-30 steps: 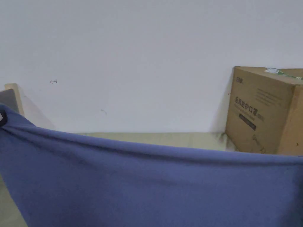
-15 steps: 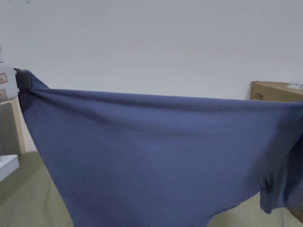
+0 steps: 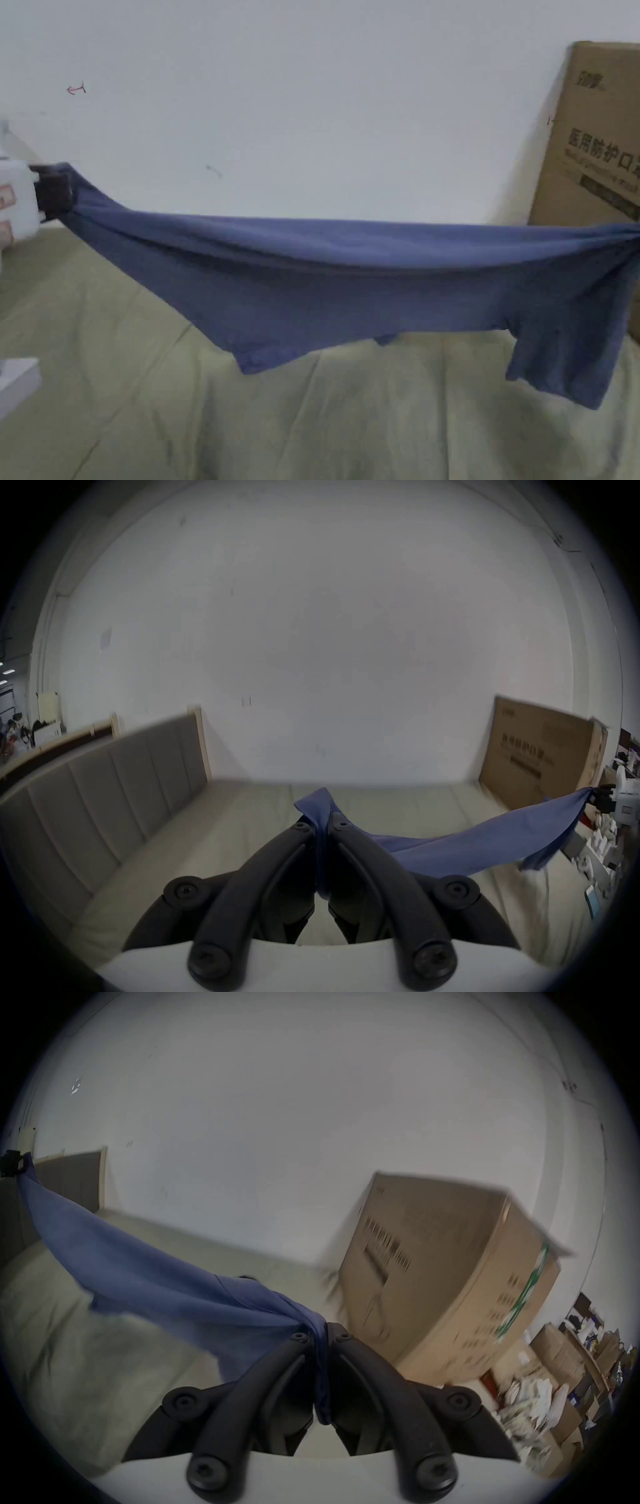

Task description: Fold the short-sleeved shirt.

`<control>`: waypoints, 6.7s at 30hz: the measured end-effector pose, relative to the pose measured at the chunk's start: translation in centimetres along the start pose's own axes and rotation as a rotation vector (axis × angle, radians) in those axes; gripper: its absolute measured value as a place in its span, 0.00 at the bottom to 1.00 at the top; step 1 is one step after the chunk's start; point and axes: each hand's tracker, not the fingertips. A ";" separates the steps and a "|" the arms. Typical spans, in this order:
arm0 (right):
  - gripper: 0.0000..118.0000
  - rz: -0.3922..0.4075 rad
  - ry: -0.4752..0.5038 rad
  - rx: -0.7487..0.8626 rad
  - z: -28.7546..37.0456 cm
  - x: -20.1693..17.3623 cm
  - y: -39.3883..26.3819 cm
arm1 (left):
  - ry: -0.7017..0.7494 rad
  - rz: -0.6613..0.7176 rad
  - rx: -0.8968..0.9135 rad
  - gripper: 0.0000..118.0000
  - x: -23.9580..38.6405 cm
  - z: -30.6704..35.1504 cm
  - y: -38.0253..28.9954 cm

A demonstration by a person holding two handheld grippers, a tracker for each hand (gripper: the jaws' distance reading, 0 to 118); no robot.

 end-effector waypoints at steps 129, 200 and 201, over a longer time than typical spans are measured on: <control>0.00 -0.124 -0.123 0.635 12.0 2.8 33.5 | 0.136 -0.139 0.395 0.04 0.5 4.4 23.7; 0.00 -0.233 0.240 -0.152 41.0 -6.1 -33.3 | 0.007 0.071 -0.307 0.31 0.9 35.8 -33.7; 0.00 -0.244 0.242 -0.157 40.7 -6.1 -33.2 | 0.001 0.102 -0.358 0.63 0.7 33.9 -33.5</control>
